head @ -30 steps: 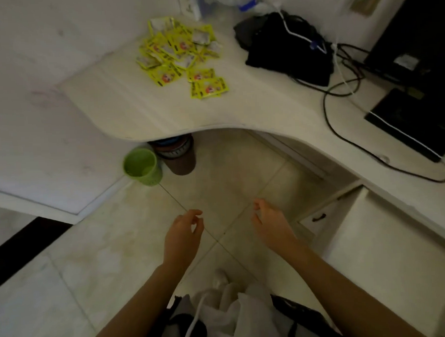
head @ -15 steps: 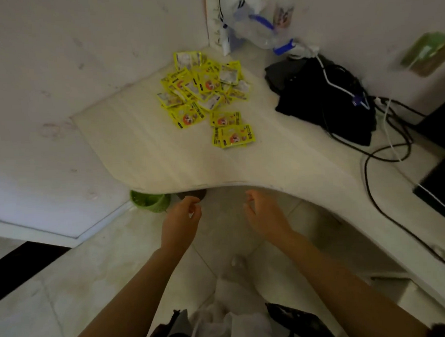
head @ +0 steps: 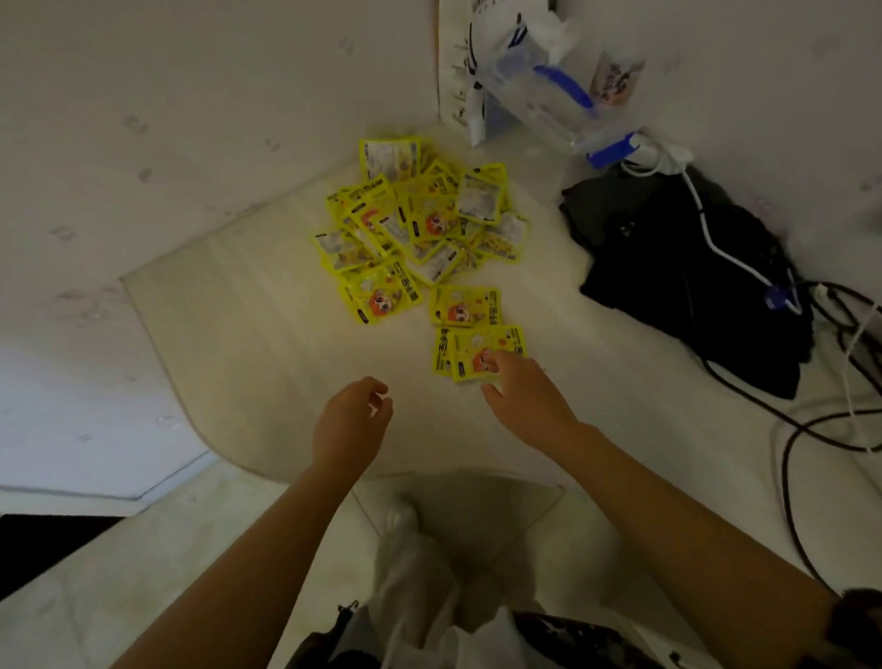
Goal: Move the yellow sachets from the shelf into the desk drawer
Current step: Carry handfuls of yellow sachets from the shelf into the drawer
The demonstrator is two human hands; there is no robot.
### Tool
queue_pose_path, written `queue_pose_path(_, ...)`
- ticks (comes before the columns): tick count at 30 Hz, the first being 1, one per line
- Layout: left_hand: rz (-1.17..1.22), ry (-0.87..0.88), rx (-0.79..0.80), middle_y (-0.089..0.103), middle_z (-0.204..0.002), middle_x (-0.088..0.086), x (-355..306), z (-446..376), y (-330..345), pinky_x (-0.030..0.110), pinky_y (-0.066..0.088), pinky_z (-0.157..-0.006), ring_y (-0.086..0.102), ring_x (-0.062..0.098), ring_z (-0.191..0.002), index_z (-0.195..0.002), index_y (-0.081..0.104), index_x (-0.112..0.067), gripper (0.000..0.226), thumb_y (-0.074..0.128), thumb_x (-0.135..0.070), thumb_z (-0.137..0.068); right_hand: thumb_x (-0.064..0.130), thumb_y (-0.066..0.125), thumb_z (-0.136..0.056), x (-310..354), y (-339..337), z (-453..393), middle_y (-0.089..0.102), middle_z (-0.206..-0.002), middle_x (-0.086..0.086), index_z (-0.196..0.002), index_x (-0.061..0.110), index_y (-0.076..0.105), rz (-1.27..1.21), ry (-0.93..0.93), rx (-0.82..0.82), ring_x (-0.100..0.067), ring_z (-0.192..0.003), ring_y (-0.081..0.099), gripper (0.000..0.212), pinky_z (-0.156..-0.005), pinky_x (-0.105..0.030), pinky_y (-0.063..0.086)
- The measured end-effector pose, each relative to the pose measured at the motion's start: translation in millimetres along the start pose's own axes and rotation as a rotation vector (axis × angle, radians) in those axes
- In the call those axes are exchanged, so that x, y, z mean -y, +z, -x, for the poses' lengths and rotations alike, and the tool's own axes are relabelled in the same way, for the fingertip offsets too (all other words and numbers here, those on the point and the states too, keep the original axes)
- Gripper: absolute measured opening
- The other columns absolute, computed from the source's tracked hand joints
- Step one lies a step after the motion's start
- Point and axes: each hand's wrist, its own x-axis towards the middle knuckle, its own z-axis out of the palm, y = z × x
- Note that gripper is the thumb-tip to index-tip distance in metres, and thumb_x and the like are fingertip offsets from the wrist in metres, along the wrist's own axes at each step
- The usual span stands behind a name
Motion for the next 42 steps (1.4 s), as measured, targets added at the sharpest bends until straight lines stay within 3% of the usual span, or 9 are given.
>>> queue_pose_path(7,-0.195,0.083,0.05,0.054,-0.124,0.009,-2,-104,-26,0.043,0.045,-0.091,0.047,0.029,-0.119,-0.121,0.057,-0.013,0.034,0.059,-0.027,-0.09,0.02,0.048,-0.095,2,3,-62,0.045,-0.133,-0.013,-0.13,0.008,0.047,0.175,0.068,0.06,-0.032,-0.122,0.04,0.037,-0.097,-0.043,0.042)
queue_pose_path(18,-0.34,0.149,0.162,0.043,-0.143,0.011,-23,-193,-21,0.045,0.04,-0.099,0.037,0.031,-0.132,-0.136,0.042,-0.01,0.049,0.056,-0.024,-0.09,0.018,0.053,-0.089,-4,16,-97,0.046,-0.135,-0.01,-0.134,0.013,0.045,0.355,0.086,0.17,-0.032,-0.121,0.042,0.047,-0.099,-0.039,0.04)
queue_pose_path(26,-0.425,0.169,0.139,0.041,-0.145,0.01,-20,-205,1,0.042,0.034,-0.104,0.034,0.031,-0.134,-0.135,0.04,-0.01,0.052,0.057,-0.027,-0.09,0.025,0.066,-0.082,-10,14,-109,0.047,-0.128,-0.01,-0.133,0.013,0.044,0.401,0.049,0.221,-0.029,-0.114,0.045,0.056,-0.095,-0.036,0.038)
queue_pose_path(33,-0.388,0.194,0.065,0.045,-0.138,0.012,-17,-193,6,0.042,0.037,-0.099,0.042,0.033,-0.125,-0.135,0.043,-0.012,0.052,0.061,-0.027,-0.088,0.037,0.072,-0.079,-12,11,-114,0.041,-0.128,-0.013,-0.137,0.014,0.037,0.484,0.051,0.226,-0.031,-0.108,0.046,0.071,-0.089,-0.04,0.043)
queue_pose_path(39,-0.191,0.136,0.102,0.047,-0.125,0.014,-7,-180,0,0.045,0.047,-0.088,0.052,0.037,-0.109,-0.133,0.044,-0.01,0.056,0.065,-0.014,-0.082,0.041,0.069,-0.081,-13,10,-114,0.041,-0.129,-0.011,-0.136,0.014,0.039,0.465,0.031,0.175,-0.029,-0.109,0.044,0.069,-0.09,-0.039,0.041)
queue_pose_path(42,-0.042,0.102,0.156,0.046,-0.123,0.014,-1,-176,-5,0.034,0.046,-0.082,0.056,0.032,-0.104,-0.136,0.042,-0.011,0.069,0.074,-0.009,-0.074,0.04,0.066,-0.083,-13,10,-114,0.044,-0.13,-0.008,-0.133,0.016,0.041,0.464,0.017,0.194,-0.028,-0.112,0.045,0.061,-0.091,-0.039,0.039)
